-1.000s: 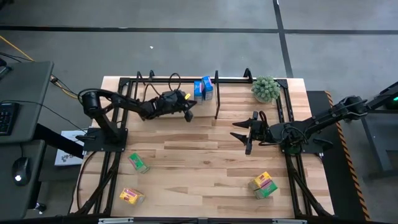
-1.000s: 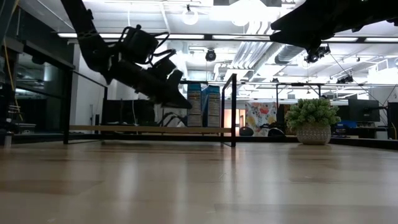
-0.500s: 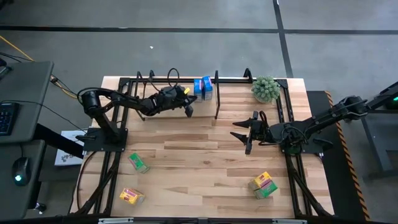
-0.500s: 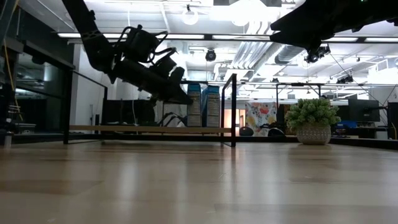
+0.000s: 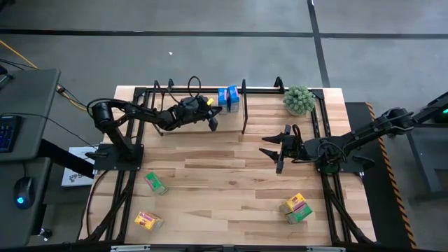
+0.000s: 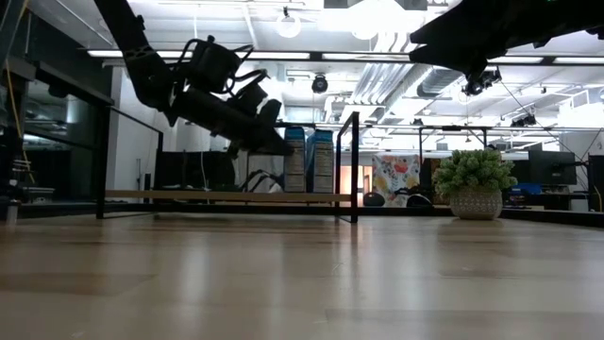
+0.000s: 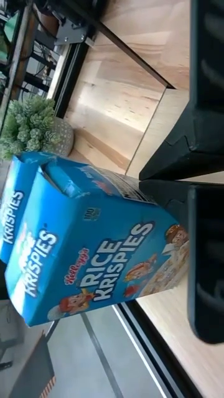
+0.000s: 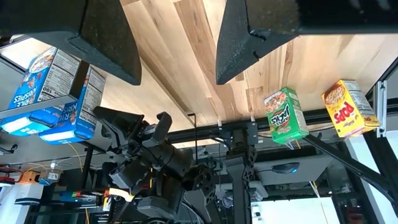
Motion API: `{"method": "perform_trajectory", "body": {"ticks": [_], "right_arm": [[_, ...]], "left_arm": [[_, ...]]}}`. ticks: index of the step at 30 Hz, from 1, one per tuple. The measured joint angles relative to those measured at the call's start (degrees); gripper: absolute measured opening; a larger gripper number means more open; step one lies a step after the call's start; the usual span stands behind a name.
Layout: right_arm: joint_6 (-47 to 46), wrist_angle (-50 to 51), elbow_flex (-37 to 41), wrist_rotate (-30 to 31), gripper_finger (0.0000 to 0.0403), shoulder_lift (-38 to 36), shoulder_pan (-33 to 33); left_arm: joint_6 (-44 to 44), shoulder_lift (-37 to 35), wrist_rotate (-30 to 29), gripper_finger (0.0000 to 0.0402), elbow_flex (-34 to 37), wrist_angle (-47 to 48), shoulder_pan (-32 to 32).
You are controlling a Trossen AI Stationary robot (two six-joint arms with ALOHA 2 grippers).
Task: Stack cereal on shelf
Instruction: Put the blue cereal box on the shelf aligned with the blue cereal box
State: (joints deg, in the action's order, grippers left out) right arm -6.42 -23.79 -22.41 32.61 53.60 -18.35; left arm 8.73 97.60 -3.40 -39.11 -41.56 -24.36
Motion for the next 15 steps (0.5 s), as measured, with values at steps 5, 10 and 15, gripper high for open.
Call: {"method": "perform_trajectory", "body": {"ticks": [5,10,15], "right_arm": [[0.00,0.01,0.00,0.00,0.0200,0.01,0.00],[0.00,0.02,0.00,0.00,0.0200,0.01,0.00],[0.03,0.11,0.00,0.01,0.0200,0.00,0.00]], "left_arm": [[0.02,0.00,0.09,0.0000,-0.64,-0.42,0.00],[0.32,0.00,1.62,0.0000,-1.22,-0.36,0.00],[1.11,-3.88,3.14,0.0000,-1.22,2.96,0.00]]}}
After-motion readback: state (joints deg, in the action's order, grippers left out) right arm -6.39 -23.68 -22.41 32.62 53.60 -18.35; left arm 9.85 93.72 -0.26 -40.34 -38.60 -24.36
